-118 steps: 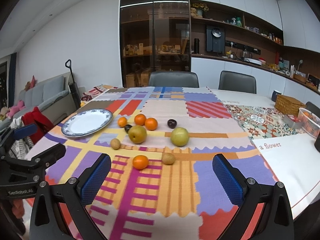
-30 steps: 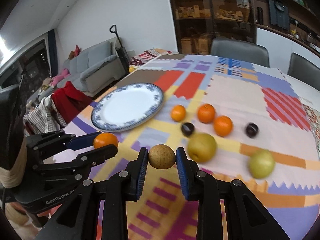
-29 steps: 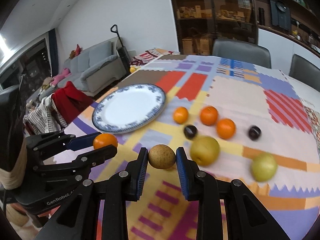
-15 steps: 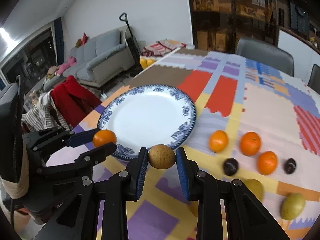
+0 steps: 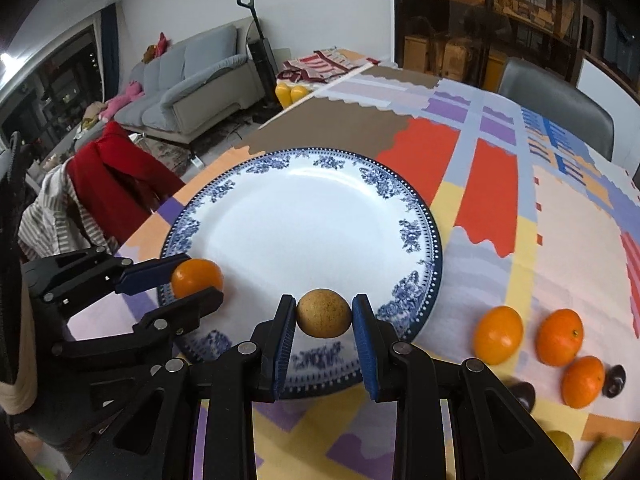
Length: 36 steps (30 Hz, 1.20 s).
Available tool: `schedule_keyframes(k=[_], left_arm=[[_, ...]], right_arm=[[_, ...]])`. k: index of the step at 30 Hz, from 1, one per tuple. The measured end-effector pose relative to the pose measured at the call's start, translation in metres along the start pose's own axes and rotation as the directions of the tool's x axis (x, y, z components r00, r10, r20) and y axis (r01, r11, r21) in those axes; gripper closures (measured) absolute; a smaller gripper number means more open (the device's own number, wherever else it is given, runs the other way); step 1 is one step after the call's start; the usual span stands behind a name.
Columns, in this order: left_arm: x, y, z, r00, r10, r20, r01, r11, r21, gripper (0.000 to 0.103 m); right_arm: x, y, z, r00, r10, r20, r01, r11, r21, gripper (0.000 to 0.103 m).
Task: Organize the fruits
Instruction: 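Carry the orange with the left gripper while the right gripper carries the kiwi to the plate, then open the left gripper over the plate while the right gripper releases the kiwi there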
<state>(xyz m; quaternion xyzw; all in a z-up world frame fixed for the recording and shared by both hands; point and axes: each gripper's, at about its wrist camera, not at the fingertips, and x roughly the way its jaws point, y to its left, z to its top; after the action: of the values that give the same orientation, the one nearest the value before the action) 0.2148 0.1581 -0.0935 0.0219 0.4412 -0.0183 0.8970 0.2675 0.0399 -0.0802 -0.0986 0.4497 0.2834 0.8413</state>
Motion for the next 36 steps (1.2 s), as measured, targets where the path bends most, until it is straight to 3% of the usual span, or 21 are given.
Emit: schedule_keyframes(k=[10,11,14,18,21,26,30,36], left_arm=[[0.002,0.000,0.001,1.000,0.007,-0.008,-0.007,1.000,0.004,0.071],[0.000,-0.001,0.000,1.000,0.012,-0.006,-0.012,1.000,0.003,0.070],[-0.007,0.000,0.000,1.000,0.019,0.001,-0.019,1.000,-0.008,0.067],[-0.026,0.002,-0.001,1.000,0.001,0.015,0.000,0.998,-0.058,0.067],[-0.047,-0.001,-0.002,0.998,-0.012,0.054,0.017,0.996,-0.091,0.057],[-0.082,-0.024,-0.002,0.991,0.008,0.133,-0.001,0.998,-0.055,0.041],[-0.107,-0.044,-0.002,0.983,-0.006,0.184,0.012,0.999,-0.034,0.031],[-0.135,-0.074,-0.002,0.972,-0.032,0.232,0.037,0.999,-0.018,0.020]], right_arm=[[0.011,-0.001,0.001,1.000,0.011,-0.019,-0.011,1.000,0.010,0.072],[0.012,-0.002,0.001,1.000,0.018,-0.024,-0.018,1.000,0.020,0.071],[0.009,-0.007,0.000,0.999,0.049,-0.019,-0.048,0.997,0.056,0.055],[-0.009,-0.008,-0.004,0.999,0.035,0.021,-0.037,0.997,0.063,0.055],[-0.029,-0.009,-0.010,0.998,0.012,0.057,-0.016,0.998,0.064,0.055],[-0.069,-0.015,-0.022,0.992,-0.017,0.127,0.006,0.996,0.086,0.054],[-0.102,-0.020,-0.033,0.981,-0.046,0.189,0.029,0.995,0.091,0.042],[-0.144,-0.035,-0.053,0.966,-0.089,0.241,0.055,0.988,0.142,0.033]])
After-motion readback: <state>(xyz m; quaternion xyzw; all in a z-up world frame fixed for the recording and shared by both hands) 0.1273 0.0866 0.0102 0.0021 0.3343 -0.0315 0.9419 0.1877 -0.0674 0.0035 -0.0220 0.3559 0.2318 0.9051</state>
